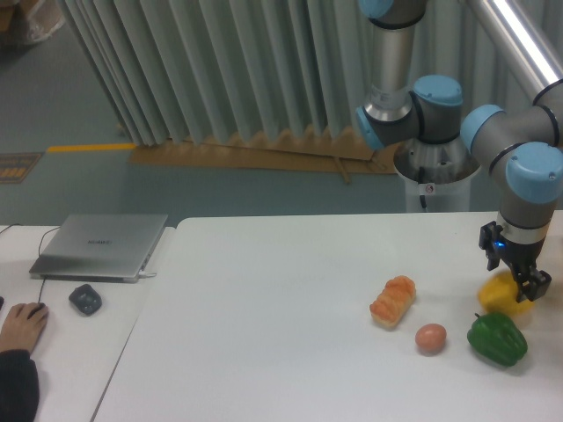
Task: Place the yellow pepper on the table
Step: 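Open the gripper to release the yellow pepper onto the table, then raise the open gripper up away from the yellow pepper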
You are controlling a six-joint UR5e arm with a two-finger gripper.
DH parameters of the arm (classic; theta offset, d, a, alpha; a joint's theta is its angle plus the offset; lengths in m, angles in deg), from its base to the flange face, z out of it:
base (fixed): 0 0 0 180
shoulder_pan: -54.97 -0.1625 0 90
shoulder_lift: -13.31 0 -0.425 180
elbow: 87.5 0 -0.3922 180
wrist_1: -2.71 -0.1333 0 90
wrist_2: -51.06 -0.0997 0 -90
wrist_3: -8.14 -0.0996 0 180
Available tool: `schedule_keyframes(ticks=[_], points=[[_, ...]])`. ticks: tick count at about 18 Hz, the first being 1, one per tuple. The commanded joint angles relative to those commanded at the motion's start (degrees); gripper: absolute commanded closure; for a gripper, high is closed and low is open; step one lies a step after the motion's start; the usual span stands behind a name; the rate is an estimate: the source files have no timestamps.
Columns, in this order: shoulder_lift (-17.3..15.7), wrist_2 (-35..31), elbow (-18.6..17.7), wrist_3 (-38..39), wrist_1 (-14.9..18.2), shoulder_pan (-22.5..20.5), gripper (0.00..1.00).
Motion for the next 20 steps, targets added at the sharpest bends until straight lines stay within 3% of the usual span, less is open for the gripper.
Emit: schedule_keyframes(ticks=[6,9,14,20], points=[[-0.09,-1.93,0.0,0.26,-0.09,0.62,0.09],[-2.45,-4.56,1.32,-0.44,0.44,-0.52,0.0],[-3.34,-4.75,4.3,-6.57,0.53,-3.16,0.0],[-2.9,-4.75,6.77,-7.21,0.53,-3.51,0.0]])
